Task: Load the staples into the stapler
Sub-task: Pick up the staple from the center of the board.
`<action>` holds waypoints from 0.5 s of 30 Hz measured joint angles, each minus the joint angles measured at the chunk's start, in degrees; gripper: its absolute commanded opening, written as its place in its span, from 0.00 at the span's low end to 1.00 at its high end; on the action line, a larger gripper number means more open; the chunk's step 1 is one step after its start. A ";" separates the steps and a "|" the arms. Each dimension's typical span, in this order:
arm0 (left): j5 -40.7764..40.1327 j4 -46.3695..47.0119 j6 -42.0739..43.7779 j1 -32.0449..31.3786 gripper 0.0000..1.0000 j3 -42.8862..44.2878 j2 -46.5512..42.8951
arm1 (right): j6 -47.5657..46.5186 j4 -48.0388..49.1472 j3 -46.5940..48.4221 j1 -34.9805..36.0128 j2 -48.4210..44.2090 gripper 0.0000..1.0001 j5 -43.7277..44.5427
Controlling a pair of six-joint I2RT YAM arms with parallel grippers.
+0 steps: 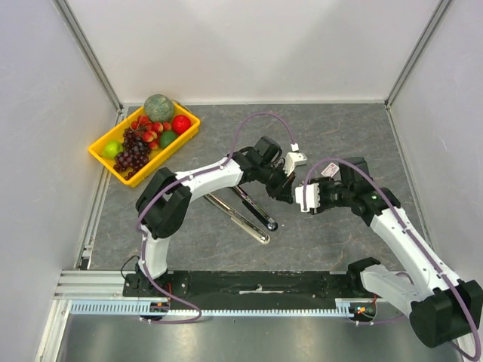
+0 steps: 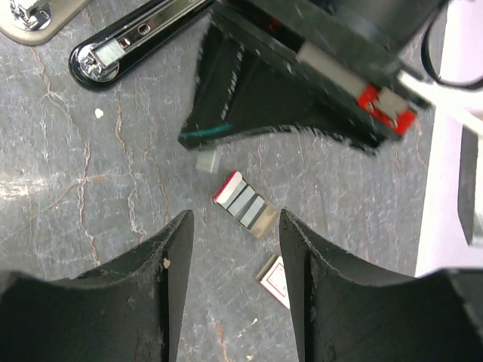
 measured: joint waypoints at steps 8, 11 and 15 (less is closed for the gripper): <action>4.57 0.02 -5.22 1.81 0.02 0.98 1.66 | 2.32 3.87 -2.21 8.04 -0.09 0.57 5.90; 5.79 0.39 -6.69 2.32 0.02 1.11 1.68 | 3.61 4.92 -3.41 8.55 -0.07 0.56 6.73; 7.02 0.98 -7.74 2.64 0.02 1.14 1.68 | 6.23 7.82 -5.86 8.83 0.35 0.56 7.82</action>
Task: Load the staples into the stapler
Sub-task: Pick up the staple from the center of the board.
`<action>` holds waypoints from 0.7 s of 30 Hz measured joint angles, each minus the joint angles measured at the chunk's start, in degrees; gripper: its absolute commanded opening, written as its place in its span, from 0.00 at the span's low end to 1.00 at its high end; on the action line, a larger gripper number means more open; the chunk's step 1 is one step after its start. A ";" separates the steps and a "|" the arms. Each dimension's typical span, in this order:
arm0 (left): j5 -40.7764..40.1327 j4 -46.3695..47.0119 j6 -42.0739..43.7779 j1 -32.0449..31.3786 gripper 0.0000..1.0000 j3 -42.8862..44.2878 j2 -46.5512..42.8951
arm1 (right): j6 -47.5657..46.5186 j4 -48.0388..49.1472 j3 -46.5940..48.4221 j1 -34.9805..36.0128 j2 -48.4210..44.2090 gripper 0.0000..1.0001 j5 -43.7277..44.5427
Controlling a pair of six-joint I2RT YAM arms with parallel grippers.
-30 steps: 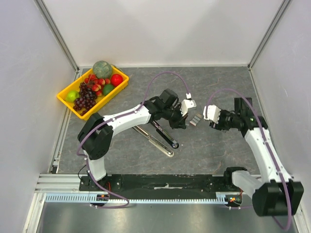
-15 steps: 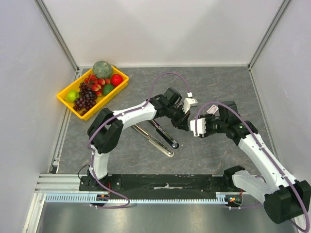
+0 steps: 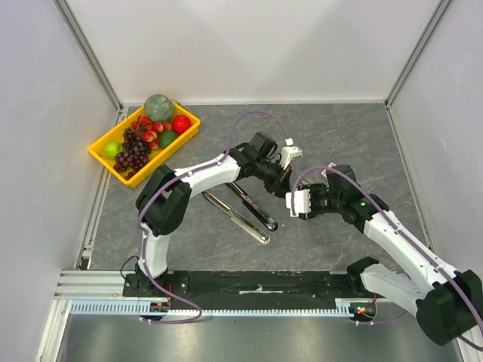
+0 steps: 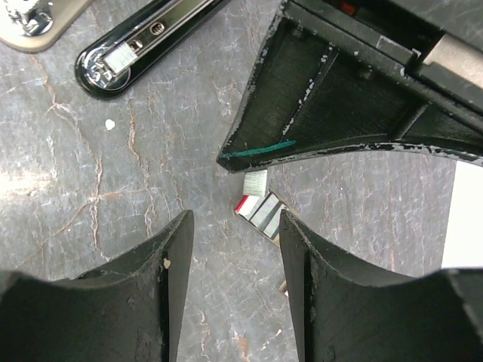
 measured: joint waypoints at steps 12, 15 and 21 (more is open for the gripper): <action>1.73 1.68 -2.32 0.24 0.02 0.00 0.00 | 4.79 8.04 -2.47 1.14 1.07 0.46 3.34; 2.34 2.05 -2.62 0.46 0.02 0.00 0.00 | 4.92 8.50 -2.49 1.40 1.07 0.45 3.37; 3.06 2.38 -3.19 0.76 0.02 0.00 0.00 | 4.72 8.59 -2.58 1.88 1.11 0.44 3.37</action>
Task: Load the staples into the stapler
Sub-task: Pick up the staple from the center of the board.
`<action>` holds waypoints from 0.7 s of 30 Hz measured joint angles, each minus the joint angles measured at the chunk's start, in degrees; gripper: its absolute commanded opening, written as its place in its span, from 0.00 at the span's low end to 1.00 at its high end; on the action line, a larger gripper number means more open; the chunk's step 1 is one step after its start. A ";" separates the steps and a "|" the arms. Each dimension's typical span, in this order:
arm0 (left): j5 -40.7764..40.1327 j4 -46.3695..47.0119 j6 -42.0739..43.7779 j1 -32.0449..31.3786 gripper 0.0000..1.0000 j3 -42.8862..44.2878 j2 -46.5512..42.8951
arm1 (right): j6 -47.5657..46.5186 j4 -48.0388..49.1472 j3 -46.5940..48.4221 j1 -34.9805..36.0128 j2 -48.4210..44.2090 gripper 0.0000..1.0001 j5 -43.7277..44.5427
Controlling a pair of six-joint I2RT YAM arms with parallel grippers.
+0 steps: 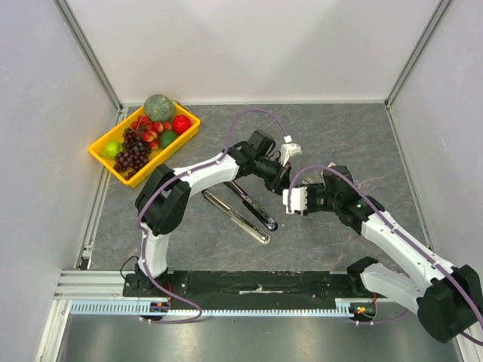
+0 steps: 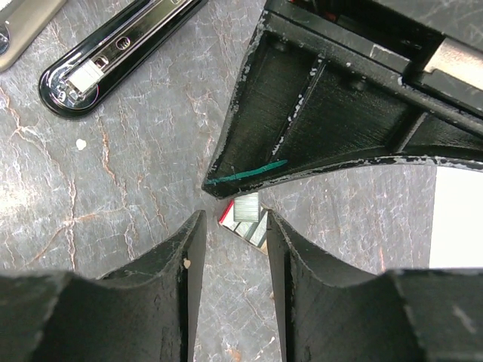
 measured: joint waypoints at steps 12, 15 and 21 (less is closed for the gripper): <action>1.05 0.02 -0.52 0.13 0.02 0.00 0.00 | -0.31 0.66 -0.61 0.76 0.00 0.38 0.92; 1.16 0.02 -0.76 0.20 0.02 0.00 0.02 | -0.46 1.11 -0.79 1.03 0.00 0.37 1.44; 1.46 0.13 -0.87 0.20 0.02 0.00 0.11 | -0.63 1.92 -0.90 1.46 -0.07 0.33 2.56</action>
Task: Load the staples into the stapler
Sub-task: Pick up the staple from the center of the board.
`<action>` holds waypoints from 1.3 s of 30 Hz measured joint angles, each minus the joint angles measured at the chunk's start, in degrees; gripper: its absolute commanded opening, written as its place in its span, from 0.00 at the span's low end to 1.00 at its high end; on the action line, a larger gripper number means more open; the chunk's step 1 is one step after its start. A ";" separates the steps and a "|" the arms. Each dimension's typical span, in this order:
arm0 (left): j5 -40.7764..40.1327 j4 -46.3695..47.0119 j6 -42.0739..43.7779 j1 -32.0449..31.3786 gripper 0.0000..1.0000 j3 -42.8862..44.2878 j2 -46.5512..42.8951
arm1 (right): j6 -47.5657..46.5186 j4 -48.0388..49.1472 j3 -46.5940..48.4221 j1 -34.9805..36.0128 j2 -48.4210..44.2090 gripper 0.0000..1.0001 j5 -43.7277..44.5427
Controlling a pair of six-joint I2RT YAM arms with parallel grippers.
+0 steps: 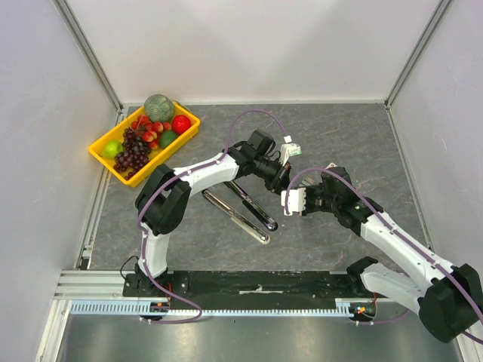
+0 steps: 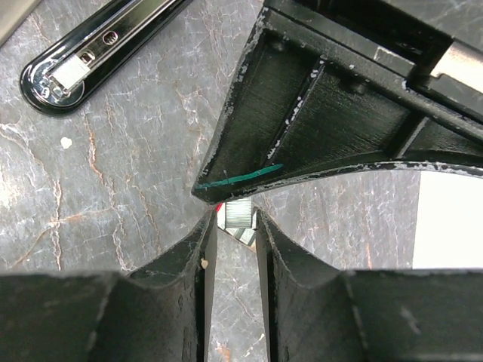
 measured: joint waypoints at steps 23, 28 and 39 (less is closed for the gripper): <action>0.94 0.13 -0.50 0.11 0.37 0.00 0.07 | -1.77 0.31 -0.61 0.48 -1.18 0.14 0.79; 0.87 0.33 -0.90 0.79 0.50 0.00 0.07 | -0.90 -1.44 -0.37 0.68 -1.14 0.14 0.13; -1.75 -0.83 1.92 10.01 0.71 -4.63 -7.19 | 8.07 -8.48 8.44 0.68 4.13 0.13 -0.20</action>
